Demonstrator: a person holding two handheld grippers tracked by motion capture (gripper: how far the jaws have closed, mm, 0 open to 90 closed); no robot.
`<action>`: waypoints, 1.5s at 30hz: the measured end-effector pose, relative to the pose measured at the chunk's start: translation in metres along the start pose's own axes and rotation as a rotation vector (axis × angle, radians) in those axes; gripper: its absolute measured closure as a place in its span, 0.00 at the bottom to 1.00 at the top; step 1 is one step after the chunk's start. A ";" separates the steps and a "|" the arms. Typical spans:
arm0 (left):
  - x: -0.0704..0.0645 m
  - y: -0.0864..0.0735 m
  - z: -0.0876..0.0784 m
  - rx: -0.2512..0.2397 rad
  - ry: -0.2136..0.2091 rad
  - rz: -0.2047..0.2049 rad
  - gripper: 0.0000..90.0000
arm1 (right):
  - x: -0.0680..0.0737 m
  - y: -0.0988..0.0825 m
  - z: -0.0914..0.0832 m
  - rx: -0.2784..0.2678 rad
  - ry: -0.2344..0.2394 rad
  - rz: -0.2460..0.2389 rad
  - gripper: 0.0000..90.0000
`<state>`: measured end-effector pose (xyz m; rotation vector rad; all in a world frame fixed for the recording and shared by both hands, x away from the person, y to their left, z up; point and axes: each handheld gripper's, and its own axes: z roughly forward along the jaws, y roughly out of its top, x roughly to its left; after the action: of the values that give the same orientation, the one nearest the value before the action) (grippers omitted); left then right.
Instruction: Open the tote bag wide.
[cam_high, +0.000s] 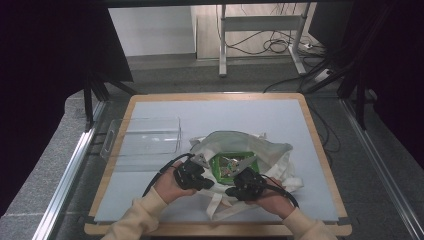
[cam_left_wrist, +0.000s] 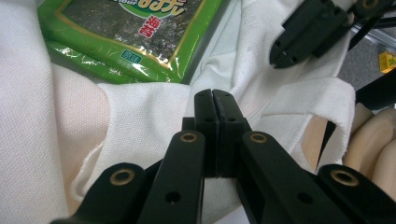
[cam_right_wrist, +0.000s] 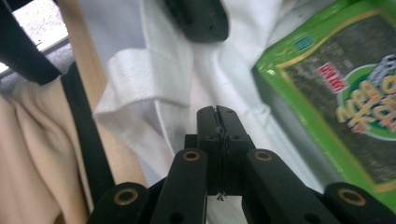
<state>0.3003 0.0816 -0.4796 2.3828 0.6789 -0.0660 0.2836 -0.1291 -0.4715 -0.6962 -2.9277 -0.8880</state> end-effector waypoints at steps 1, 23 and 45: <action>0.000 0.000 0.000 0.003 0.000 0.003 0.99 | 0.001 -0.001 0.000 0.003 0.003 0.000 0.98; 0.000 -0.002 0.000 0.008 0.005 0.001 0.99 | 0.010 -0.018 0.005 -0.007 -0.010 0.023 0.98; 0.002 -0.006 0.000 0.009 -0.001 -0.009 0.99 | -0.037 -0.066 -0.049 0.032 -0.192 0.183 0.99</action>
<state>0.2997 0.0863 -0.4836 2.3884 0.6899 -0.0737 0.2835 -0.2190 -0.4695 -1.0832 -2.9671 -0.7971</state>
